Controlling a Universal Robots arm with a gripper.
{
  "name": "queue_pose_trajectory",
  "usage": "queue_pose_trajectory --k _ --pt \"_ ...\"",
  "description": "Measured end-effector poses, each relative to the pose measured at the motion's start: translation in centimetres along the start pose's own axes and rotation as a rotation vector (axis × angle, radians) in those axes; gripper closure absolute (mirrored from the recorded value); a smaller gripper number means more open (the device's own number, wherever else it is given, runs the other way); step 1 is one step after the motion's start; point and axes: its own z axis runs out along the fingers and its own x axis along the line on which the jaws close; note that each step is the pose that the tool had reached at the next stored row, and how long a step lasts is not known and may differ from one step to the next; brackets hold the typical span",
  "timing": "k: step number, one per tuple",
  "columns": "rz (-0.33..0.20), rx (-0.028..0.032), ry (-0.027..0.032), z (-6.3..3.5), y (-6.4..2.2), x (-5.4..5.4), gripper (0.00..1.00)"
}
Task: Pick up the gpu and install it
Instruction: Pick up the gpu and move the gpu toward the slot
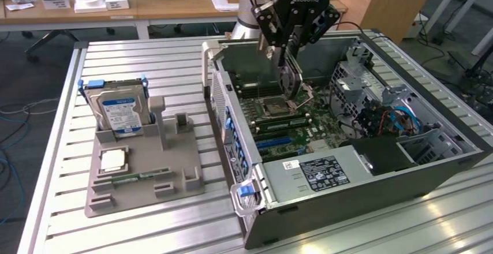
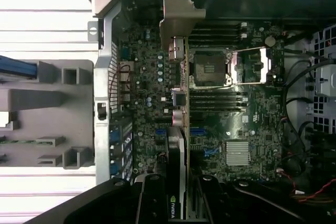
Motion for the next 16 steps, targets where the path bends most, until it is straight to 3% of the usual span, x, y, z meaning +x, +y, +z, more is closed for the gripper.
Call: queue_pose_trajectory --k 7,16 --pt "0.0 0.0 0.0 0.05 0.12 -2.0 0.73" --pt "0.0 0.0 0.0 0.1 0.32 -3.8 0.73"
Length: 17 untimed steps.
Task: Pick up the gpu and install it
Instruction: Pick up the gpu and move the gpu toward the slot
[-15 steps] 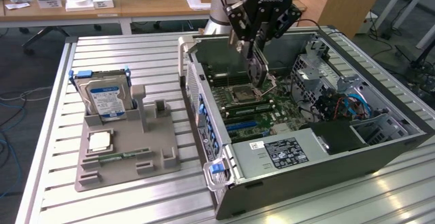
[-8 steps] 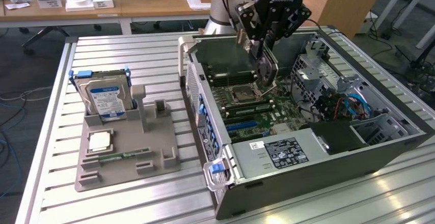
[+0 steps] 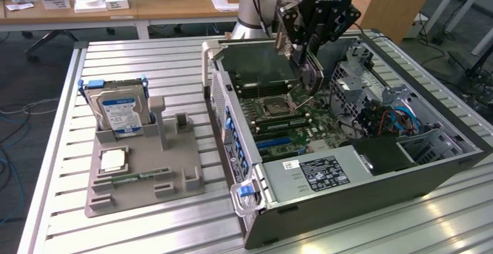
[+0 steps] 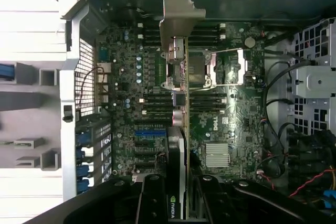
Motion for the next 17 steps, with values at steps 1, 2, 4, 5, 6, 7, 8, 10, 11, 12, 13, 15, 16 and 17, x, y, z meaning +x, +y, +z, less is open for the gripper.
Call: queue_pose_trajectory --k 1,2,4,5,6,7,8,10,11,12,13,15,16,17 --pt "0.0 -0.0001 0.0 0.01 0.02 -0.2 0.73" --pt "0.0 0.0 0.0 0.01 0.04 -0.3 0.73" --pt "0.0 0.0 0.0 0.02 0.08 -0.6 0.73" --pt "0.0 0.0 0.0 0.02 0.09 -0.8 0.73" --pt "0.0 0.0 0.0 0.02 0.12 -1.0 0.73" --pt "0.0 0.0 0.0001 0.02 0.13 -1.1 0.73" --pt "0.0 -0.0001 0.0 0.03 0.15 -1.2 0.73" --pt "0.0 0.0 0.0 0.03 0.17 -1.3 0.73" --pt "0.0 0.0 0.0 0.03 0.19 -1.4 0.73" --pt "0.0 -0.0001 0.0 0.03 0.21 -1.4 0.73" --pt "0.0 0.0 0.0 0.03 0.22 -1.4 0.73" --pt "0.0 -0.0001 0.0 0.04 0.24 -1.5 0.73" --pt "0.0 0.0 0.0 0.04 0.25 -1.5 0.73" --pt "0.0 0.0 0.0 0.04 0.27 -1.5 0.73"
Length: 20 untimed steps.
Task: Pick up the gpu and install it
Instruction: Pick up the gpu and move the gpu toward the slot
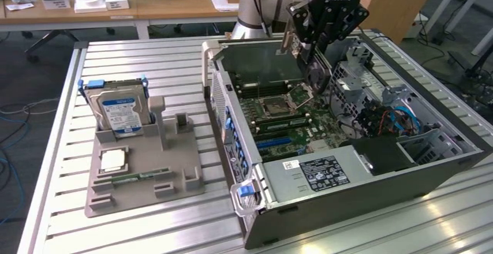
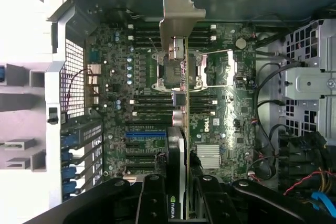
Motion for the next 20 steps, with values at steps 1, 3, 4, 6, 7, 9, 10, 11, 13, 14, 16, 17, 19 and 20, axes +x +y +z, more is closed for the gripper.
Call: queue_pose_trajectory --k 1,3,4,6,7,9,10,11,13,14,16,17,19,20 --pt "0.0 -0.0001 0.0 0.0 0.02 -0.03 0.73" --pt "0.0 0.0 0.0 0.0 0.05 -0.09 0.73" --pt "0.0 -0.0001 0.0 0.01 0.06 -0.12 0.73" --pt "0.0 -0.0001 0.0 0.01 0.09 -0.2 0.73" --pt "0.0 0.0 0.0 0.01 0.1 -0.23 0.73" --pt "0.0 0.0 0.0 0.01 0.14 -0.3 0.73" --pt "0.0 -0.0001 0.0 0.01 0.15 -0.33 0.73" --pt "0.0 0.0 0.0 0.01 0.16 -0.36 0.73" --pt "0.0 0.0 0.0 0.03 0.36 -0.71 0.73" --pt "0.0 -0.0001 0.0 0.03 0.38 -0.74 0.73" --pt "0.0 0.0 0.0 0.03 0.44 -0.78 0.73" --pt "0.0 0.0 0.0 0.03 0.46 -0.8 0.73" --pt "0.0 0.0 0.0 0.03 0.5 -0.87 0.73" --pt "0.0 0.0 0.0 0.04 0.51 -0.9 0.73"
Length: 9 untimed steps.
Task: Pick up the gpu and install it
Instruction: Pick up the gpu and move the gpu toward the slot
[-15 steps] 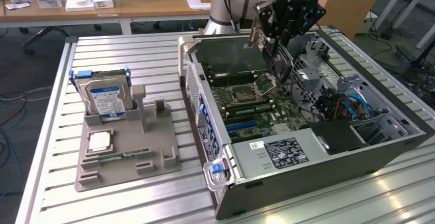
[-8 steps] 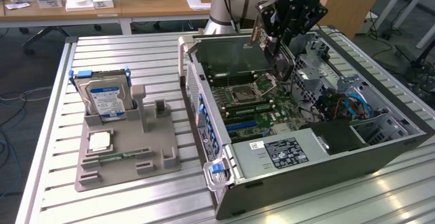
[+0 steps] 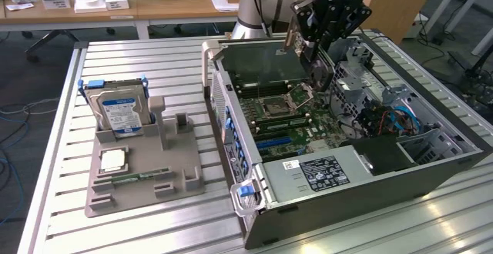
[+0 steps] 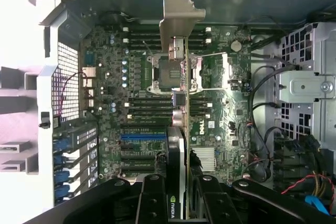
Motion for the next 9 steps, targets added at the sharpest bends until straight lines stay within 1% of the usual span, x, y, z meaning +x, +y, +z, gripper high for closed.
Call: queue_pose_trajectory --k 4,6,9 --pt "0.0 0.0 0.0 0.01 0.08 -0.2 0.73" --pt "0.0 0.0 0.0 0.01 0.13 -0.5 0.73" --pt "0.0 0.0 0.0 0.02 0.21 -1.4 0.73"
